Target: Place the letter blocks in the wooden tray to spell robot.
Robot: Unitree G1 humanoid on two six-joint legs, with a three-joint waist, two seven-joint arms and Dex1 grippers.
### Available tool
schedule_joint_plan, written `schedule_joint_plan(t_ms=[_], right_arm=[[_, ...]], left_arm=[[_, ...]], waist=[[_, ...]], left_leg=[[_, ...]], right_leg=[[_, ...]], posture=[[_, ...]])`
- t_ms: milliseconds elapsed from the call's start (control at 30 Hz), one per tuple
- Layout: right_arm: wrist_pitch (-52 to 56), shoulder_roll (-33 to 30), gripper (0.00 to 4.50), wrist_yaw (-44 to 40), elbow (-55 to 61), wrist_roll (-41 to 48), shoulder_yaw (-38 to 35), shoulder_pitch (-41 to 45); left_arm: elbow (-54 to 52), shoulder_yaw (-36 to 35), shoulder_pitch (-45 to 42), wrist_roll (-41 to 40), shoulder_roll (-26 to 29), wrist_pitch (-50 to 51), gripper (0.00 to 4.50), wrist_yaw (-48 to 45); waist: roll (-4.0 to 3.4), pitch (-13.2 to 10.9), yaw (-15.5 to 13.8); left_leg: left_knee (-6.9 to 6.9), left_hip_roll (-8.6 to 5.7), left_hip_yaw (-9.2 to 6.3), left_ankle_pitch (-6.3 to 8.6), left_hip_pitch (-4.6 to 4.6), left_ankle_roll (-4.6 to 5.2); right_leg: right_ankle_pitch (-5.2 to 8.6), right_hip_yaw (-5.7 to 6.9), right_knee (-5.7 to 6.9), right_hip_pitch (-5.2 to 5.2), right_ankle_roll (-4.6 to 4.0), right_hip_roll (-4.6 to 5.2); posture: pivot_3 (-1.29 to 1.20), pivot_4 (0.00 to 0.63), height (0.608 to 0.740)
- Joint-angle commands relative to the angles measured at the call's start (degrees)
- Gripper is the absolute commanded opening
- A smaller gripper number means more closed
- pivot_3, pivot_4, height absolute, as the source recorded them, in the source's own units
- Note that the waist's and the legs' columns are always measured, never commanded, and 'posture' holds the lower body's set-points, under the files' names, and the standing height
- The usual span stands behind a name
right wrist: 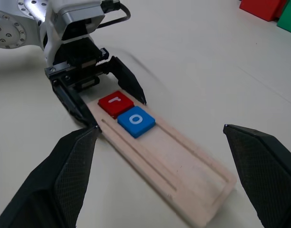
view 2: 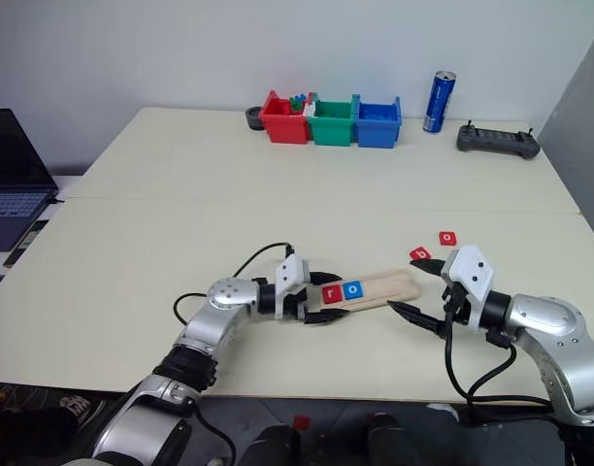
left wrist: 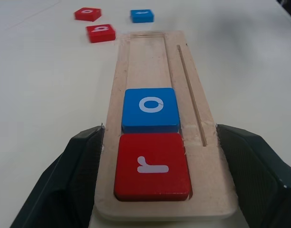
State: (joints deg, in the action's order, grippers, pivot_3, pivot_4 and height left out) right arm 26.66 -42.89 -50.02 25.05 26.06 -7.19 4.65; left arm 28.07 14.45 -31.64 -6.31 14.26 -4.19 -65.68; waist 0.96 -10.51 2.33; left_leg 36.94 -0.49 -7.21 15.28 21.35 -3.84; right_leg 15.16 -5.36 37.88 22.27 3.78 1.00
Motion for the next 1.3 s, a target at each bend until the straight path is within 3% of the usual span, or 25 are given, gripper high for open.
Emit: schedule_joint_plan(t_ms=[33, 400, 1300], right_arm=[[-0.27, -0.29, 4.5, -0.13, 2.13, 1.39, -1.5, -0.58], [-0.52, 0.13, 4.5, 0.22, 1.67, 0.85, -0.64, -0.21], [0.39, -0.2, 4.5, 0.24, 1.34, 1.1, -0.33, 1.26]], left_arm=[[2.33, 1.68, -1.89, 0.79, -1.76, -3.11, 3.39, -1.06], [15.76, 2.29, -7.48, 4.25, -5.81, -11.05, 3.39, -0.58], [21.37, 1.56, -11.39, 5.04, -5.93, -15.61, 3.39, -1.16]], waist=[[0.01, 0.0, -0.1], [0.01, 0.0, -0.42], [0.01, -0.01, -0.43]], left_leg=[[0.0, 0.0, -0.01, 0.0, 0.0, 0.0], [0.01, -0.03, 0.0, 0.0, 0.01, 0.0], [0.02, -0.03, -0.01, 0.0, 0.0, 0.0]], right_leg=[[0.0, 0.01, 0.0, 0.0, -0.01, 0.0], [0.03, 0.0, -0.03, -0.02, 0.05, 0.01], [0.04, 0.0, -0.02, -0.02, 0.07, 0.01]], posture=[[0.0, 0.15, 0.74], [0.0, 0.15, 0.74], [0.0, 0.15, 0.74]])
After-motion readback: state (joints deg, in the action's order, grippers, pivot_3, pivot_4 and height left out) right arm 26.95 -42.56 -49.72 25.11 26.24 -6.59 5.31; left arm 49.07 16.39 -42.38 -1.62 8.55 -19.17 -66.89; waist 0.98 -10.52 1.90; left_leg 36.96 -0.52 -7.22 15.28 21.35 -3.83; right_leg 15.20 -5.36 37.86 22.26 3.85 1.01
